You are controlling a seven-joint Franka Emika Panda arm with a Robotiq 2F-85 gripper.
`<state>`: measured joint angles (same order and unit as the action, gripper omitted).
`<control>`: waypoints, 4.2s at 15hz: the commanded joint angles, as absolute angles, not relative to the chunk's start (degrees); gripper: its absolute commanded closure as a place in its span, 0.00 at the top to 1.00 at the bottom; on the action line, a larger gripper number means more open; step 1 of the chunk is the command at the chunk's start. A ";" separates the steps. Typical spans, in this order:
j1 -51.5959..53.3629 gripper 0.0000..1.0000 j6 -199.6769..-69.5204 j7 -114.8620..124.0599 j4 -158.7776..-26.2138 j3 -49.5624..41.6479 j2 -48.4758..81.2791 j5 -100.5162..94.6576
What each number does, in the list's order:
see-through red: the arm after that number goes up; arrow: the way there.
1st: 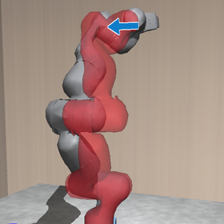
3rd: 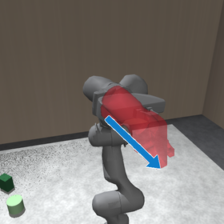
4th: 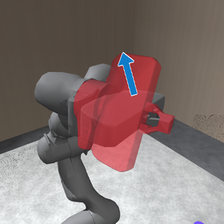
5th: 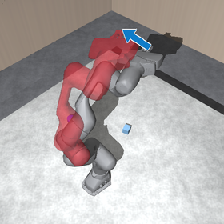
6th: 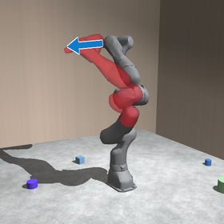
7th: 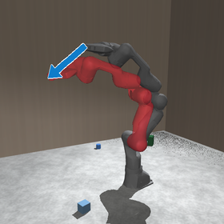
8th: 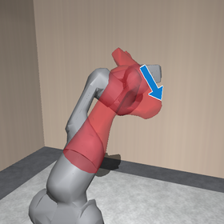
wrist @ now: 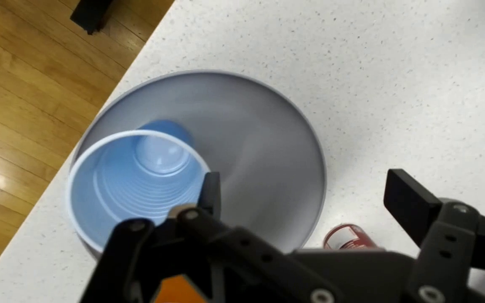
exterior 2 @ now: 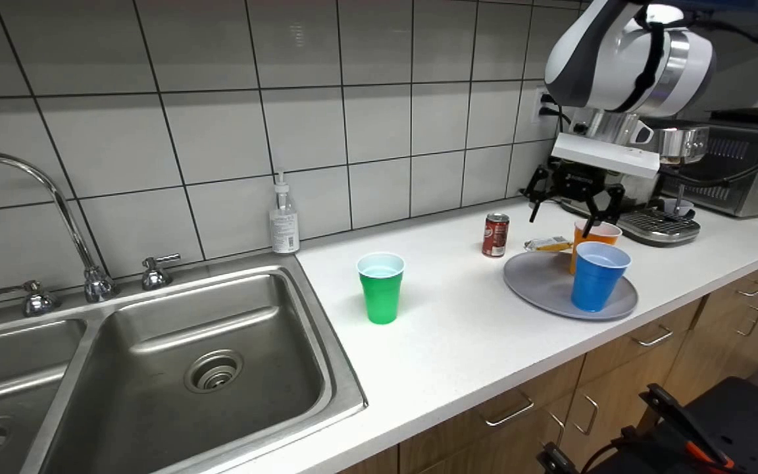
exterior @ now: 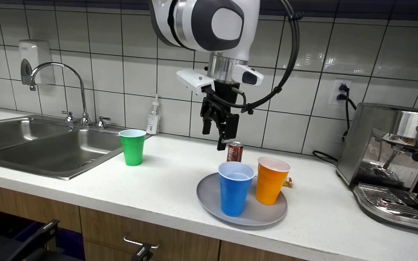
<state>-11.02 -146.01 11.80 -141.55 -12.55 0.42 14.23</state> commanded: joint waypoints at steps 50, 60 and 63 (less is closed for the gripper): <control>-3.03 1.00 -146.62 -3.89 -131.15 0.63 8.85 22.31; -2.45 1.00 -146.00 -6.77 -131.58 2.59 8.71 22.86; -2.33 1.00 -145.86 -7.29 -131.75 3.02 8.86 22.87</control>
